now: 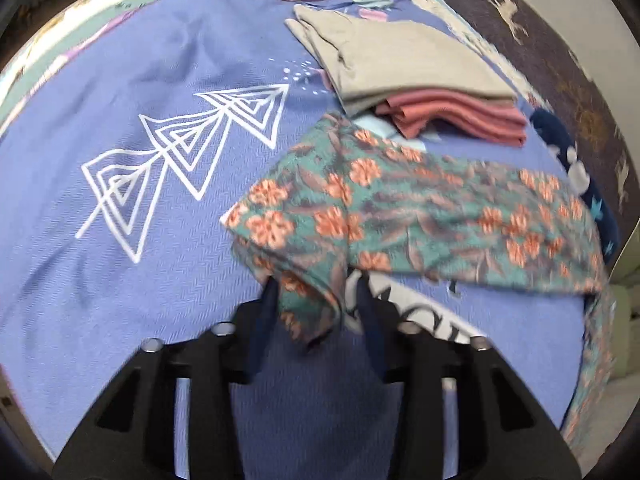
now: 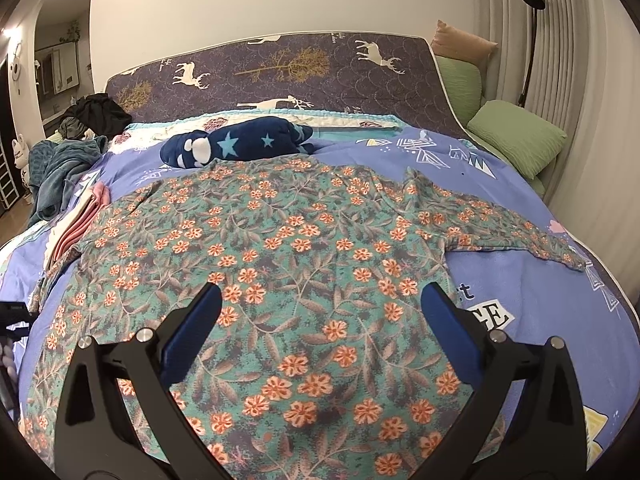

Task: Fold small clothes
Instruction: 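Grasp the shirt sleeve with the left gripper and lift it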

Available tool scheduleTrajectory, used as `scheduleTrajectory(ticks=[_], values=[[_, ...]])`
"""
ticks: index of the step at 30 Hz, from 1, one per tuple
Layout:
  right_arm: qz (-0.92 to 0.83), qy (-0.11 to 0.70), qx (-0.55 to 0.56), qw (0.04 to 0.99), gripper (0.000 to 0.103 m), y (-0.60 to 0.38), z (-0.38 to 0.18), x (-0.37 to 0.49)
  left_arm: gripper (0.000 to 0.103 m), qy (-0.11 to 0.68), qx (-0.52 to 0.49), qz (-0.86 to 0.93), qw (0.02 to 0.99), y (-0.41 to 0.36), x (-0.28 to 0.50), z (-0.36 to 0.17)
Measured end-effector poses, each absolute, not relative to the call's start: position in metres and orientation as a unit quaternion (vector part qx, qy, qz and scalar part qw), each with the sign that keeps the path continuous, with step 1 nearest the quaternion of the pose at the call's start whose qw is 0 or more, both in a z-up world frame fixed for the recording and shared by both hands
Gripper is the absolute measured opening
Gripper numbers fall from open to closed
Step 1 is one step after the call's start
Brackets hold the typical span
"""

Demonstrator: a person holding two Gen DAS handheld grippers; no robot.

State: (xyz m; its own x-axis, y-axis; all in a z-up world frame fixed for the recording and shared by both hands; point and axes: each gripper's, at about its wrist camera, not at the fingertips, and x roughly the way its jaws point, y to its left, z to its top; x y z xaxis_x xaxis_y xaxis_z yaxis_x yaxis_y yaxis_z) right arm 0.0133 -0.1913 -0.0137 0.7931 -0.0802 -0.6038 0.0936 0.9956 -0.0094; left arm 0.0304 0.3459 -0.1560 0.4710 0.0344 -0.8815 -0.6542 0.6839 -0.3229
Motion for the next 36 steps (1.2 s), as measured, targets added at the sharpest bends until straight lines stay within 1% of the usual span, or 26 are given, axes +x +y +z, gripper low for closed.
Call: scheduleTrajectory(ticks=[1,2,6,9,12,13,16,19,21,24,26,27,28,30,32,34,36], values=[[-0.048,0.318,0.011,0.947,0.101,-0.193,-0.013,0.013,0.007,0.457,-0.335,0.219,0.794,0.349,0.031,-0.153],[-0.052,0.318,0.011,0.947,0.101,-0.195,-0.013,0.012,0.005,0.446,-0.333,0.219,0.802,0.351,0.031,-0.147],[-0.062,0.318,0.017,0.946,0.101,-0.204,-0.012,0.013,0.003,0.407,-0.288,0.205,0.842,0.342,0.039,-0.101],[-0.060,0.318,0.021,0.946,0.101,-0.205,-0.012,0.013,0.003,0.383,-0.255,0.168,0.872,0.326,0.055,-0.056],[-0.053,0.314,0.016,0.948,0.101,-0.203,-0.011,0.013,0.003,0.359,-0.224,0.102,0.900,0.290,0.076,-0.003],[-0.051,0.312,0.015,0.948,0.101,-0.202,-0.011,0.012,0.003,0.349,-0.206,0.072,0.911,0.267,0.085,0.019],[-0.049,0.310,0.018,0.949,0.101,-0.202,-0.010,0.012,0.003,0.329,-0.163,-0.009,0.930,0.203,0.112,0.059],[-0.052,0.310,0.023,0.949,0.101,-0.207,-0.009,0.010,0.003,0.321,-0.122,-0.092,0.935,0.128,0.136,0.085],[-0.061,0.311,0.027,0.948,0.101,-0.215,-0.009,0.008,0.003,0.322,-0.094,-0.130,0.933,0.082,0.147,0.092],[-0.076,0.314,0.036,0.946,0.101,-0.229,-0.010,0.006,0.004,0.335,-0.066,-0.191,0.920,0.012,0.163,0.082],[-0.085,0.320,0.046,0.942,0.101,-0.240,-0.011,0.005,0.024,0.352,-0.054,-0.226,0.907,-0.025,0.170,0.065],[-0.089,0.323,0.051,0.941,0.101,-0.246,-0.011,0.004,0.040,0.357,-0.046,-0.233,0.903,-0.036,0.171,0.057],[-0.091,0.326,0.055,0.939,0.101,-0.250,-0.012,0.004,0.043,0.358,-0.037,-0.234,0.903,-0.045,0.168,0.049],[-0.093,0.333,0.063,0.936,0.101,-0.259,-0.015,0.004,0.044,0.361,-0.022,-0.234,0.902,-0.047,0.161,0.035],[-0.083,0.344,0.074,0.932,0.101,-0.266,-0.017,0.009,0.047,0.362,-0.017,-0.215,0.907,-0.030,0.152,0.024],[-0.058,0.353,0.090,0.929,0.101,-0.270,-0.017,0.016,0.061,0.352,-0.011,-0.179,0.919,0.000,0.141,0.020],[-0.006,0.358,0.106,0.928,0.099,-0.269,-0.013,0.029,0.063,0.338,0.003,-0.131,0.932,0.022,0.127,0.017]])
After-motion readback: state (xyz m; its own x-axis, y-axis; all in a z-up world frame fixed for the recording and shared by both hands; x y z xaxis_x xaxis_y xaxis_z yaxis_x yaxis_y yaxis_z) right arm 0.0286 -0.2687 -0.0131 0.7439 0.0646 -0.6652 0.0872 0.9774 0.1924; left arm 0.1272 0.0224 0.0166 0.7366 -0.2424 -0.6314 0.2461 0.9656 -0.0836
